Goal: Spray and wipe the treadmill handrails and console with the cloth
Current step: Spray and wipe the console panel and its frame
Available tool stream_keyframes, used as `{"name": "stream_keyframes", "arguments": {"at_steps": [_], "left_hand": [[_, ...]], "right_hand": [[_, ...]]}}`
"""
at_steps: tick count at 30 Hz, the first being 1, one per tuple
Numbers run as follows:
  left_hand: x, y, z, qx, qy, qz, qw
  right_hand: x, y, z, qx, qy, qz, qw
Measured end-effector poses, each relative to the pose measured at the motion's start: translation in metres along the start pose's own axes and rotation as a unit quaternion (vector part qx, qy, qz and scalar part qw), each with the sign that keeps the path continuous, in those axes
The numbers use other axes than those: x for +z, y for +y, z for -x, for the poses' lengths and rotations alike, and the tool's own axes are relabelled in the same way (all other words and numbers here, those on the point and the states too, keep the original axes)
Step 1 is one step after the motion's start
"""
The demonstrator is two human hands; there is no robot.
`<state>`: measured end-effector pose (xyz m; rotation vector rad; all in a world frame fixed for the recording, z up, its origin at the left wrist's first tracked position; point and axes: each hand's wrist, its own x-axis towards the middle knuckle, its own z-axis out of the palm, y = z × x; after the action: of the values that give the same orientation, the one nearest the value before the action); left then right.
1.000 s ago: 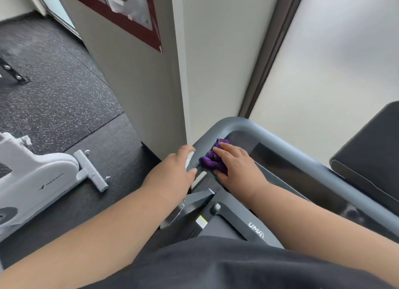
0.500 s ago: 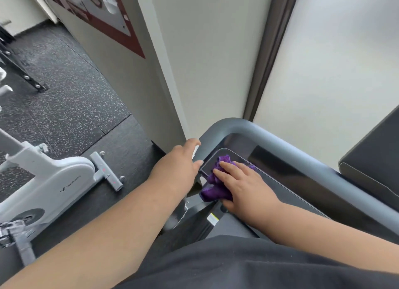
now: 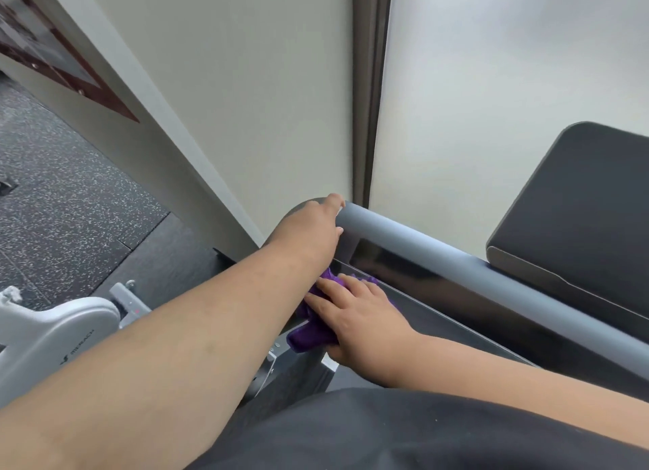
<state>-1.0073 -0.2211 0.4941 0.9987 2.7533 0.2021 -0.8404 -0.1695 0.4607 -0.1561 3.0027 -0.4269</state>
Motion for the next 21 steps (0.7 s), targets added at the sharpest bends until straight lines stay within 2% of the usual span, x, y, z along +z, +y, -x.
{"name": "stream_keyframes", "arguments": {"at_steps": [4,6,9,11,12,13,17,21], "left_hand": [[-0.003,-0.006,0.009,-0.032,0.018,0.037,0.999],[-0.007,-0.016,0.023,-0.054,0.032,0.087,0.994],[-0.009,-0.032,0.060,-0.090,0.068,0.162,0.980],[-0.006,-0.037,0.090,-0.125,0.090,0.215,0.964],[-0.004,-0.038,0.104,-0.139,0.092,0.237,0.957],[-0.002,-0.038,0.119,-0.150,0.091,0.253,0.951],[0.006,-0.036,0.168,-0.176,0.097,0.308,0.930],[0.011,-0.041,0.207,-0.188,0.154,0.366,0.899]], "right_hand": [[-0.006,0.005,0.007,0.009,0.037,-0.077,0.996],[-0.013,0.012,0.012,0.050,0.100,-0.149,0.982],[-0.032,0.024,0.009,0.117,0.212,-0.228,0.943],[-0.047,0.034,-0.006,0.141,0.271,-0.239,0.922],[-0.054,0.039,-0.017,0.150,0.278,-0.227,0.921],[-0.060,0.045,-0.030,0.159,0.263,-0.205,0.929],[-0.058,0.056,-0.074,0.205,0.114,-0.063,0.970],[-0.052,0.048,-0.113,0.126,0.108,-0.037,0.985]]}}
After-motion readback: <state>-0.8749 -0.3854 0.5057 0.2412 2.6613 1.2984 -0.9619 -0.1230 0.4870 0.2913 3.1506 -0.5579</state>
